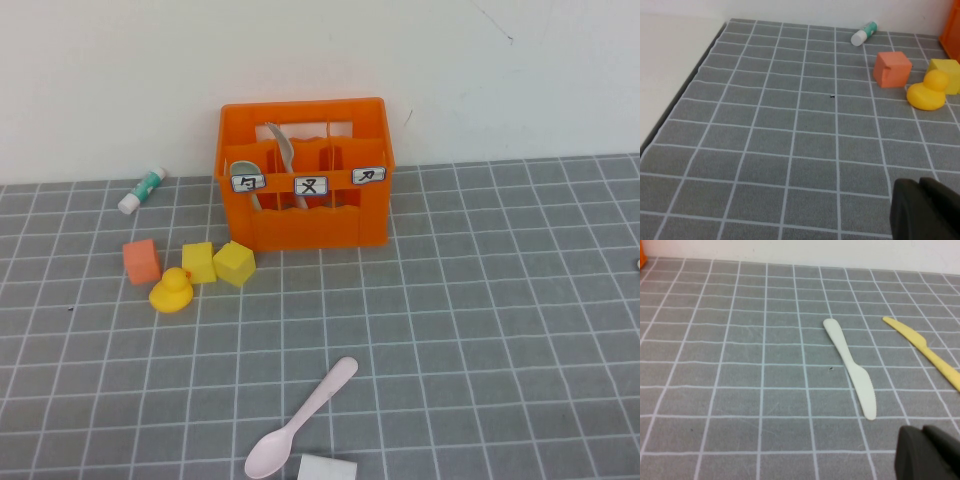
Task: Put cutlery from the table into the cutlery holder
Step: Pick up the spoon
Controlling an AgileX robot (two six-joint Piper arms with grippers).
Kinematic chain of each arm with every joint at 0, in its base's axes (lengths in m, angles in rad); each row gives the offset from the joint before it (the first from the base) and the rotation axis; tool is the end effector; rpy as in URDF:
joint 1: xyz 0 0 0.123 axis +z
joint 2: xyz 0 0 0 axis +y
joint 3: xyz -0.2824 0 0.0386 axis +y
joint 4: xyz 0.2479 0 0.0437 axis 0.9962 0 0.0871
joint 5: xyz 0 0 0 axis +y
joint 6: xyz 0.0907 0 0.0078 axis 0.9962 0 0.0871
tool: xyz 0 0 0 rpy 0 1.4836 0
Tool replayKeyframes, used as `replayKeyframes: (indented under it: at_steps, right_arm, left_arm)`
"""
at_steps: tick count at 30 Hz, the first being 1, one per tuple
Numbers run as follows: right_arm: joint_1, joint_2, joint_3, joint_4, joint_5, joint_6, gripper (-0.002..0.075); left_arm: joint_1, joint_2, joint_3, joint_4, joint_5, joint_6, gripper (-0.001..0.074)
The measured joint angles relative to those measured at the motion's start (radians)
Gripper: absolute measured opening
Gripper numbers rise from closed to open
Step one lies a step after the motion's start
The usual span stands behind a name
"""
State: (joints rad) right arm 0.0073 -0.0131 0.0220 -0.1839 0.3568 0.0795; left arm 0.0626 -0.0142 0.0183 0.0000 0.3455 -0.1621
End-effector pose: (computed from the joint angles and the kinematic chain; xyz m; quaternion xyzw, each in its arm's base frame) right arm 0.0529 -0.0055 0.1748 -0.0207 0.7963 -0.0513 0.6024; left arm 0.0529 0.0033 0.1765 -0.0890 0.7885 -0.0303 0.6078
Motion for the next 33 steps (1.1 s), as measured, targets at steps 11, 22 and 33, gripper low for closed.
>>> replayKeyframes:
  at_steps: [11, 22, 33]
  right_arm:
    - [0.0, 0.0, 0.0, 0.0, 0.0, 0.0, -0.0003]
    - [0.0, 0.0, 0.0, 0.004, 0.0, 0.002, -0.0003]
    - [0.0, 0.0, 0.006, 0.592, -0.069, 0.354, -0.0003]
  left_arm:
    - [0.0, 0.0, 0.0, 0.0, -0.002, 0.0, 0.0]
    - [0.001, 0.0, 0.001, -0.005, -0.004, 0.0, 0.0]
    - [0.002, 0.0, 0.001, -0.007, -0.004, 0.0, 0.0]
